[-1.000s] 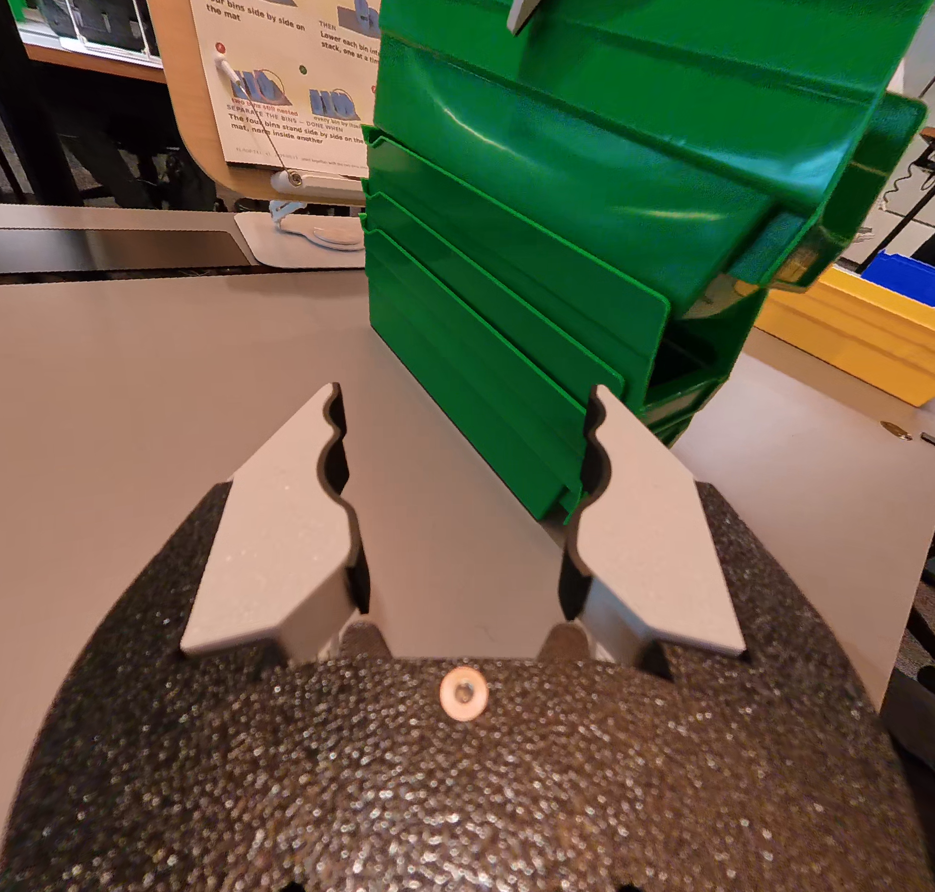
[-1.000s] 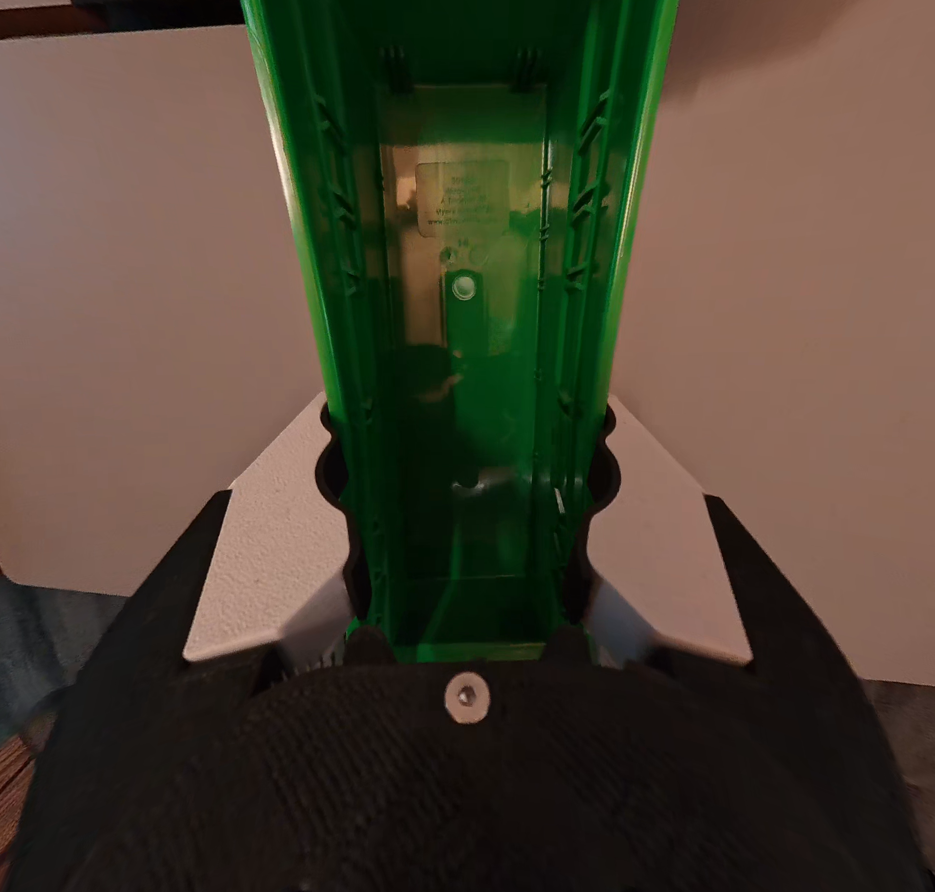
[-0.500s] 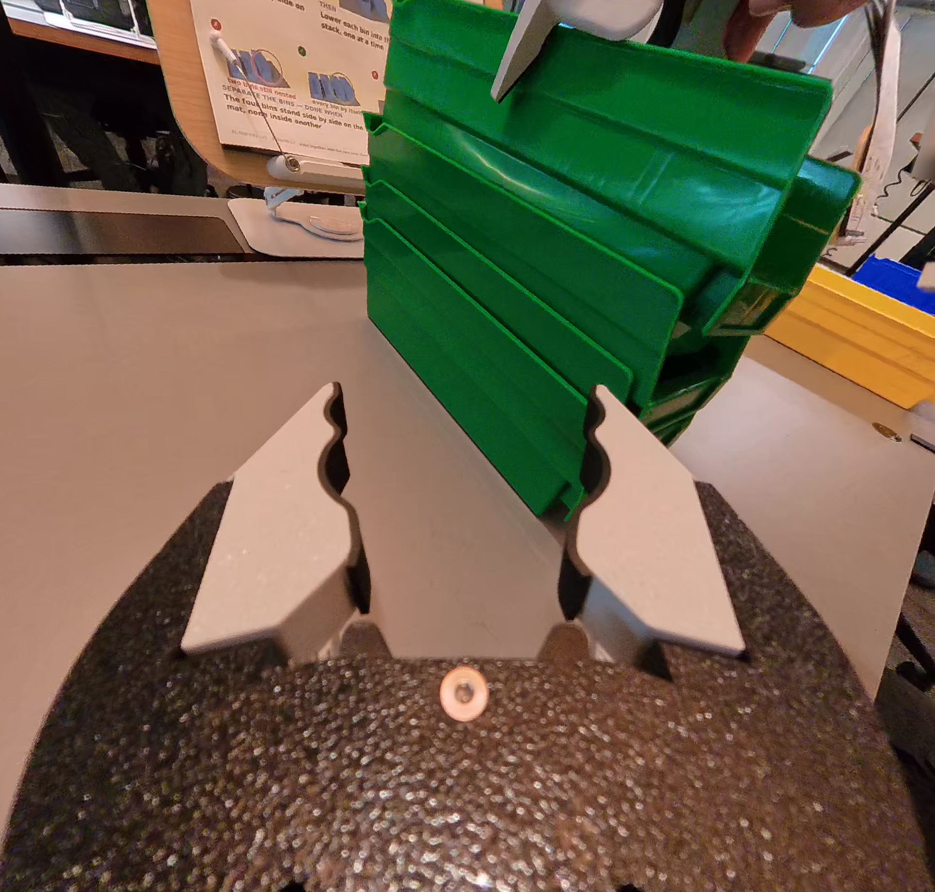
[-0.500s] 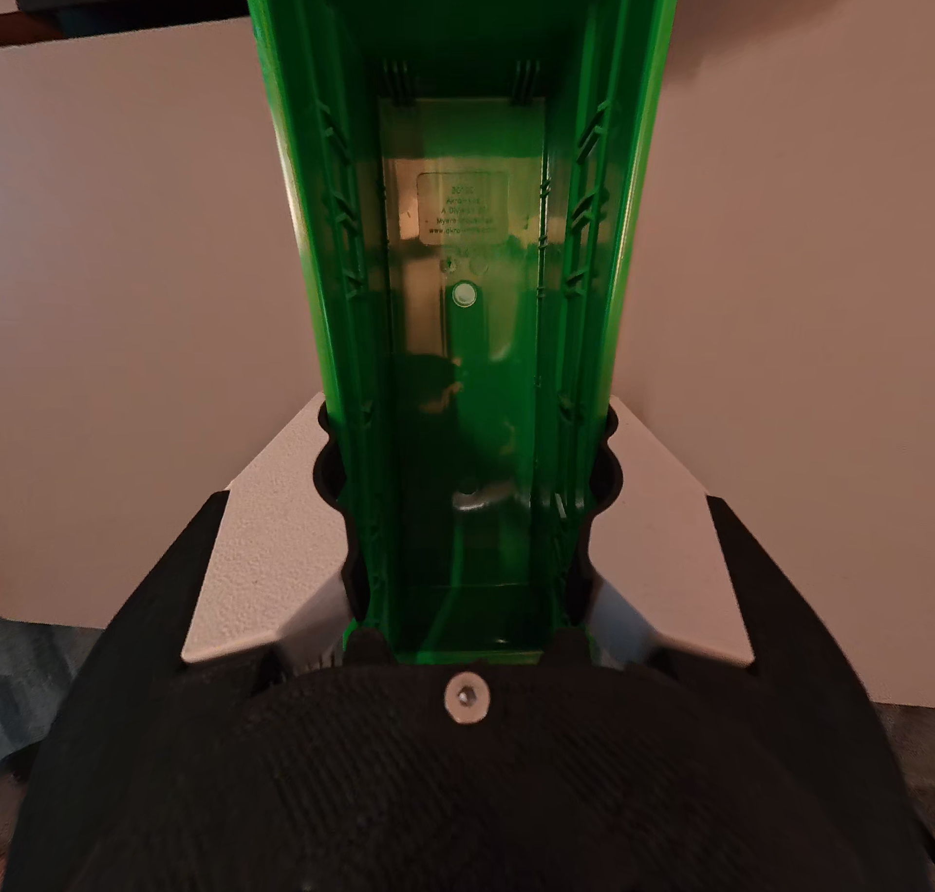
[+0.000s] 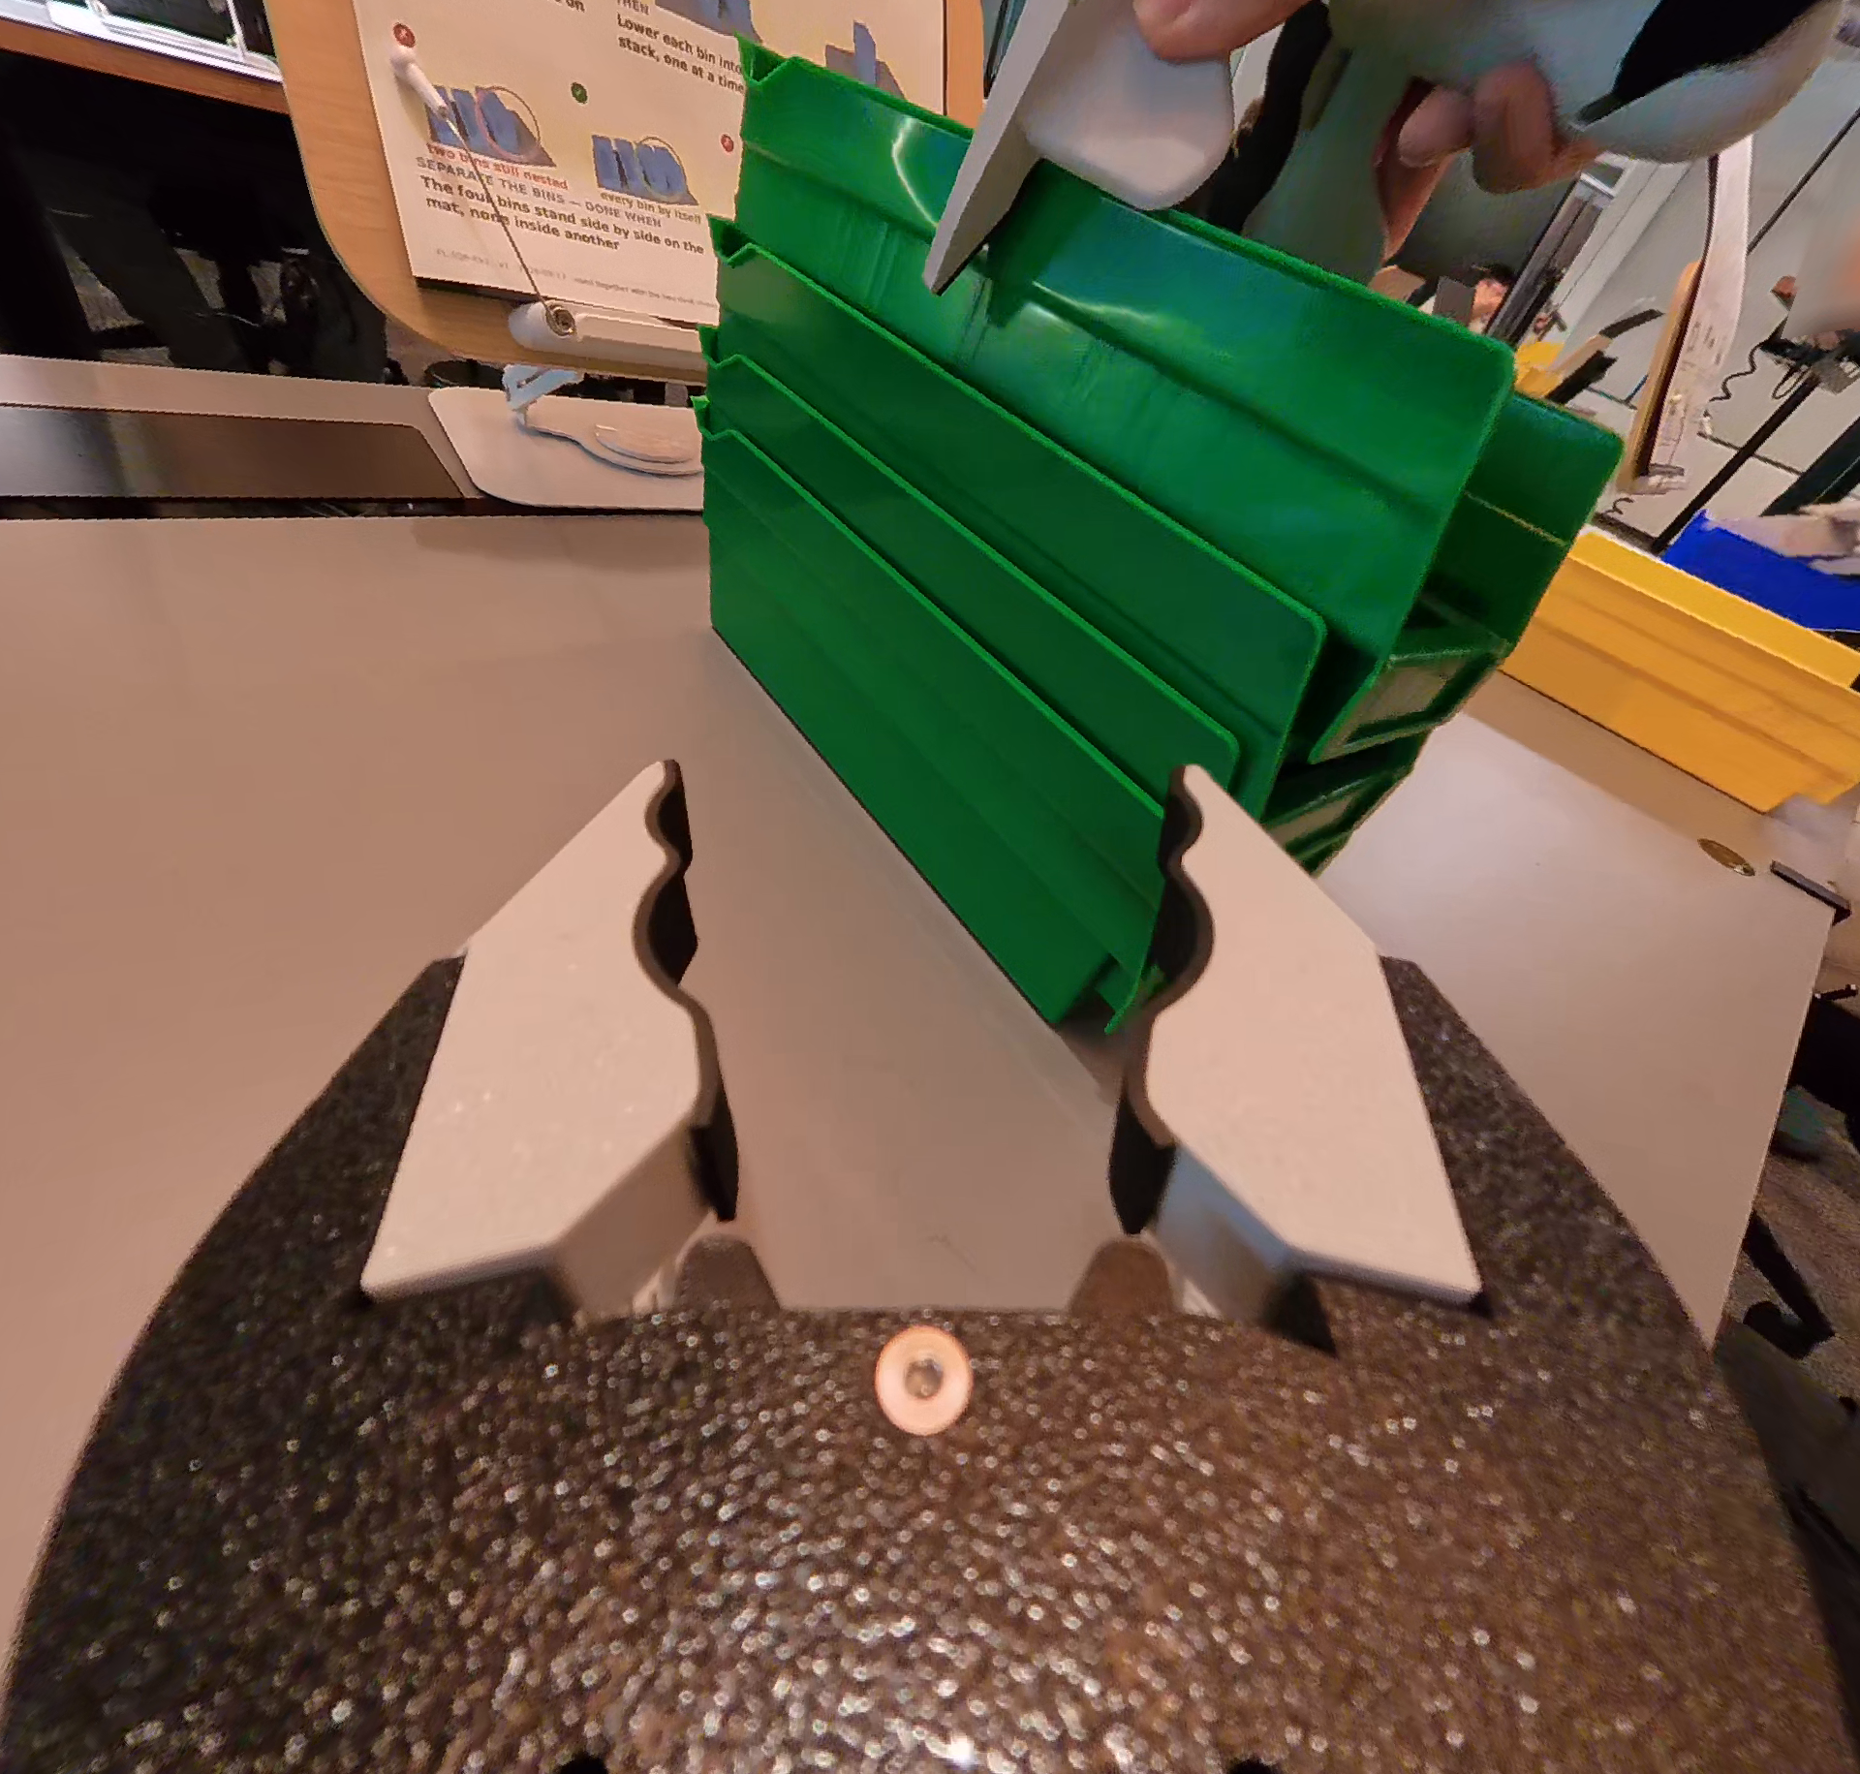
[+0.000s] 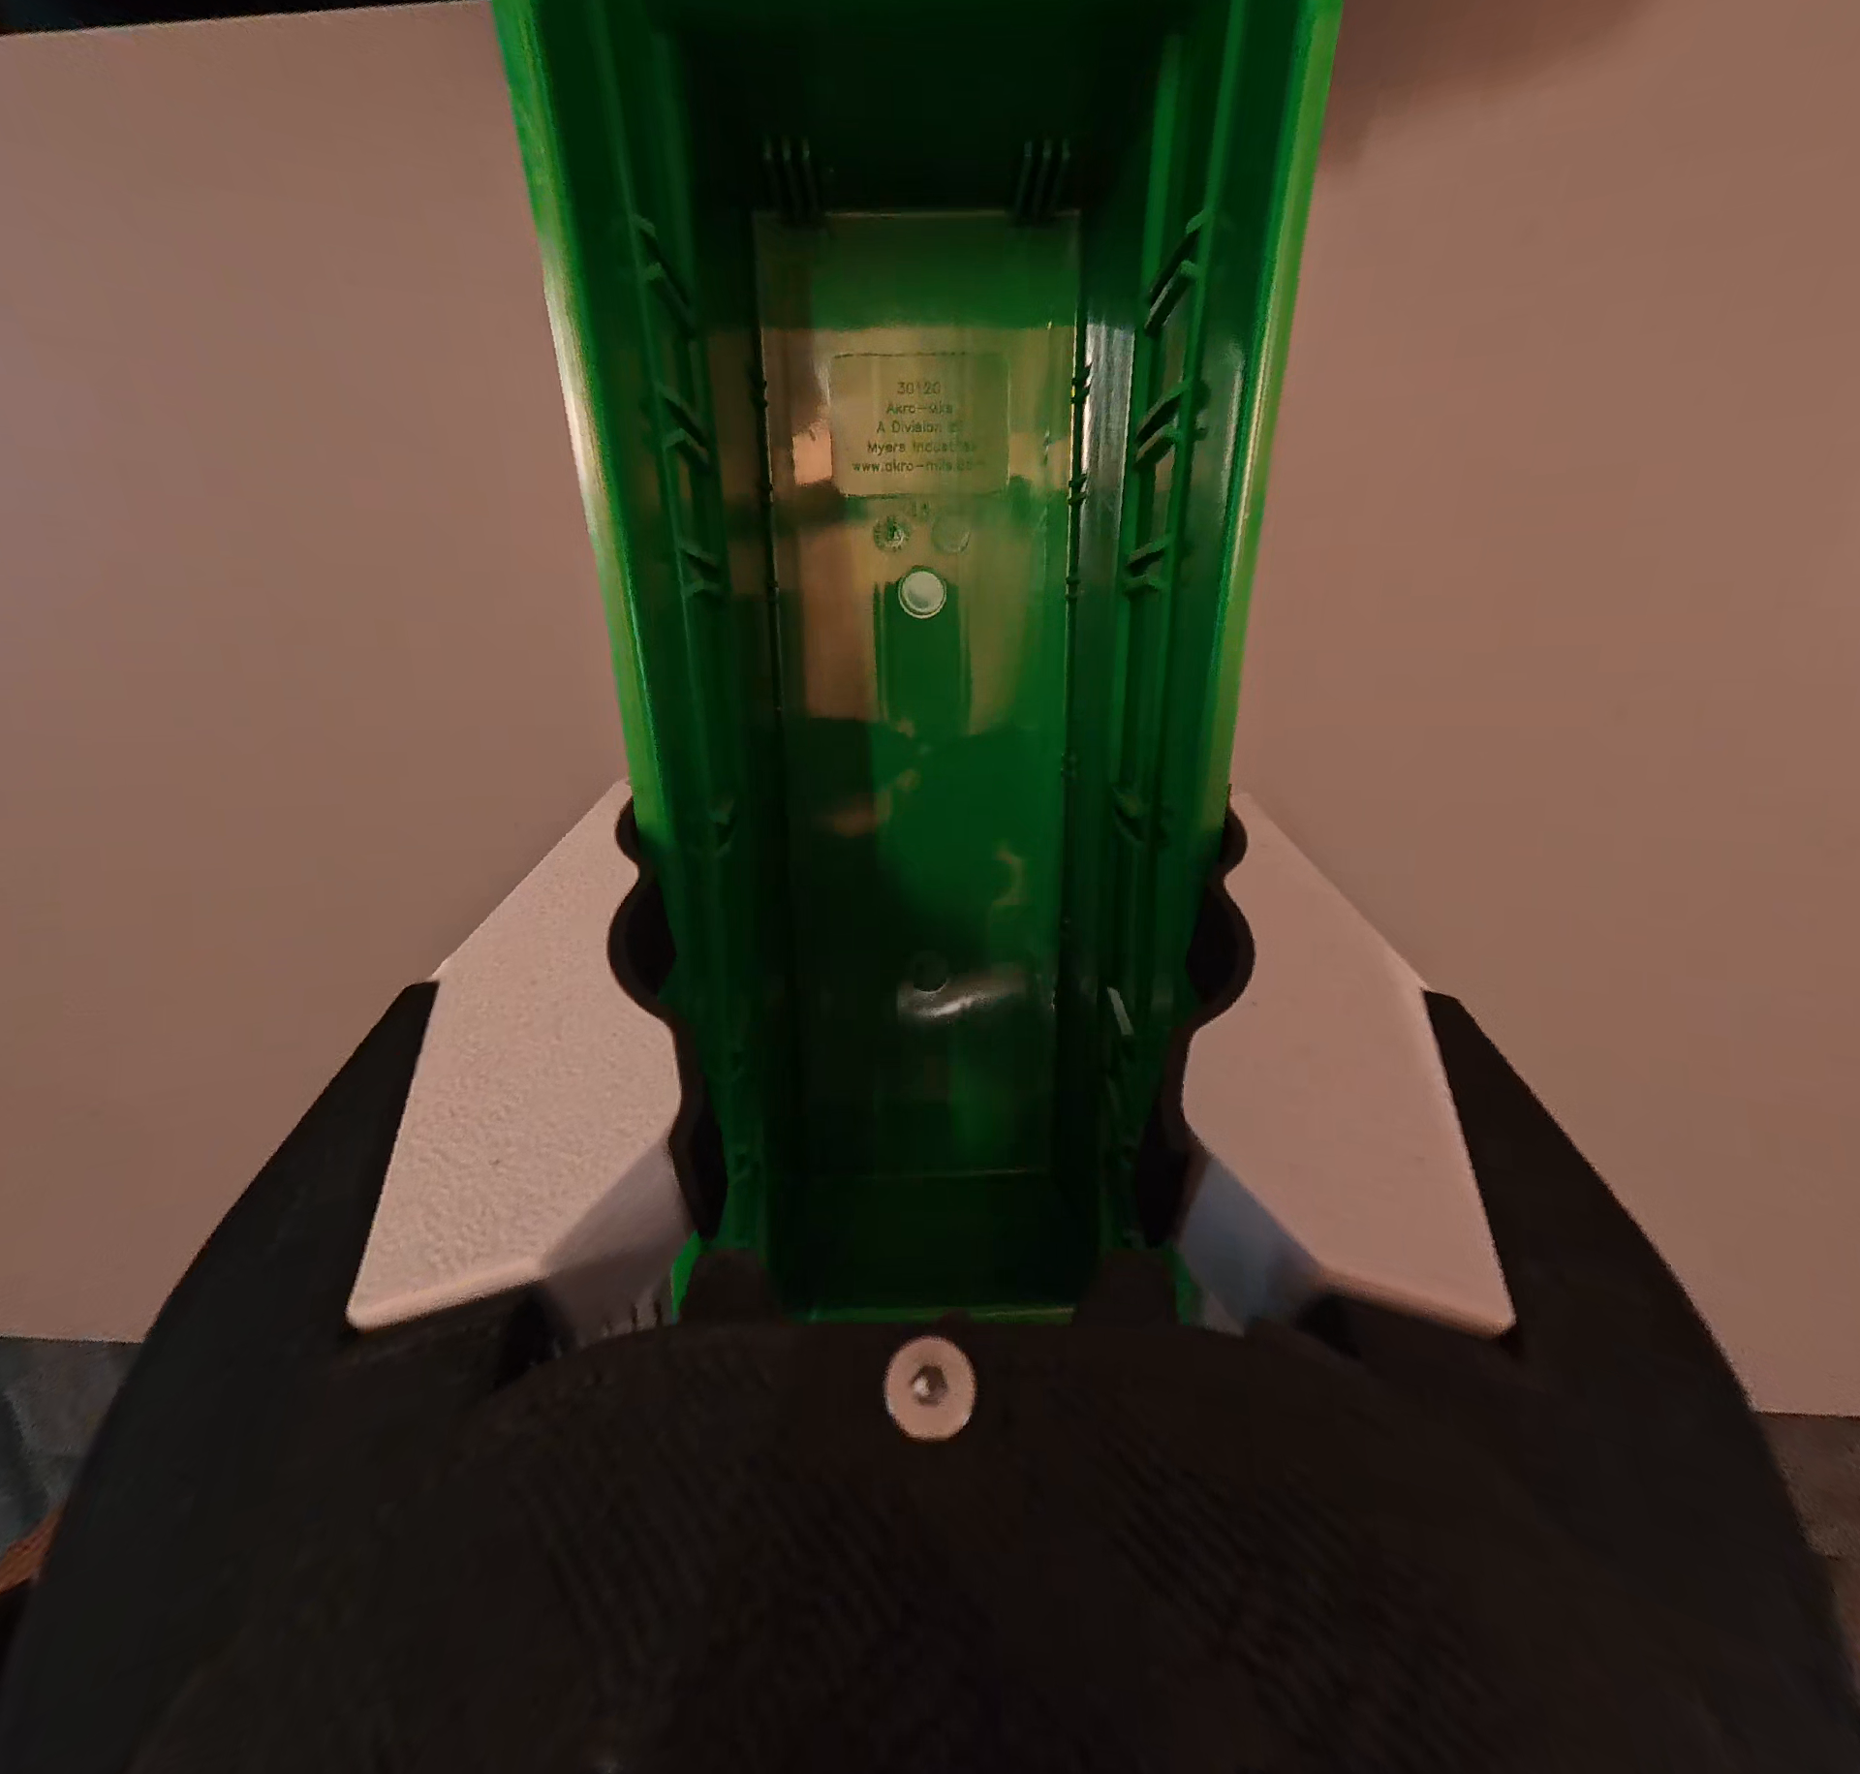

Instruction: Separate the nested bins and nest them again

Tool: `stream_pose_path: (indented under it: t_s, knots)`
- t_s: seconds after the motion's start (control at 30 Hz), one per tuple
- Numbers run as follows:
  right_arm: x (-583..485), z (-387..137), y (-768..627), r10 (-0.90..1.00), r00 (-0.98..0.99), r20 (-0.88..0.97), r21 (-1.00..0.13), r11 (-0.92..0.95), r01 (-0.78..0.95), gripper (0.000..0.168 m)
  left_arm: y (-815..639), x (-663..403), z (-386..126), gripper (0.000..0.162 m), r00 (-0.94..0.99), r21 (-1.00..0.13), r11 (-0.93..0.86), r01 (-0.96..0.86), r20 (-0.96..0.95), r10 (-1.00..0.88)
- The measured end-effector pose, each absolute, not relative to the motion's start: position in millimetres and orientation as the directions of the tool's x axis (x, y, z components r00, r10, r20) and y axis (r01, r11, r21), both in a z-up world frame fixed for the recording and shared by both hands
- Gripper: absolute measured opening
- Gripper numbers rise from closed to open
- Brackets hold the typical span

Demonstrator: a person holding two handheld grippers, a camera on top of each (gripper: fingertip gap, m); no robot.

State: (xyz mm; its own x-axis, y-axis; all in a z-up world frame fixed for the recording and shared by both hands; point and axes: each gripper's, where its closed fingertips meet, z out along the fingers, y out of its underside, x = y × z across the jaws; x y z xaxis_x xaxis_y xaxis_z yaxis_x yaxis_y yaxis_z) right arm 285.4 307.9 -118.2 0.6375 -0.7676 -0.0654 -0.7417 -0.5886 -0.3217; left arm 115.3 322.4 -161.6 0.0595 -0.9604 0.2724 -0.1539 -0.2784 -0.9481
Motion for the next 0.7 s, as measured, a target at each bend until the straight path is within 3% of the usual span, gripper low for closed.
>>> stream_pose_path:
  t_s: [0.27, 0.43, 0.7]
  knots:
    - [280.1, -128.5, 305.9, -0.747, 0.665, -0.008, -0.291, -0.635, -0.716, 0.108, 318.6, 115.2, -158.9, 0.091, 0.045, -0.948, -0.278, -0.156, 0.274, -0.961]
    - [282.5, -135.2, 309.2, -0.737, 0.675, -0.010, -0.312, -0.640, -0.703, 0.121, 320.7, 114.0, -158.7, 0.092, 0.048, -0.947, -0.282, -0.153, 0.278, -0.959]
    - [293.8, -98.9, 310.2, -0.674, 0.738, -0.021, -0.342, -0.689, -0.639, 0.132, 322.4, 114.4, -162.4, 0.092, 0.049, -0.941, -0.297, -0.162, 0.293, -0.955]
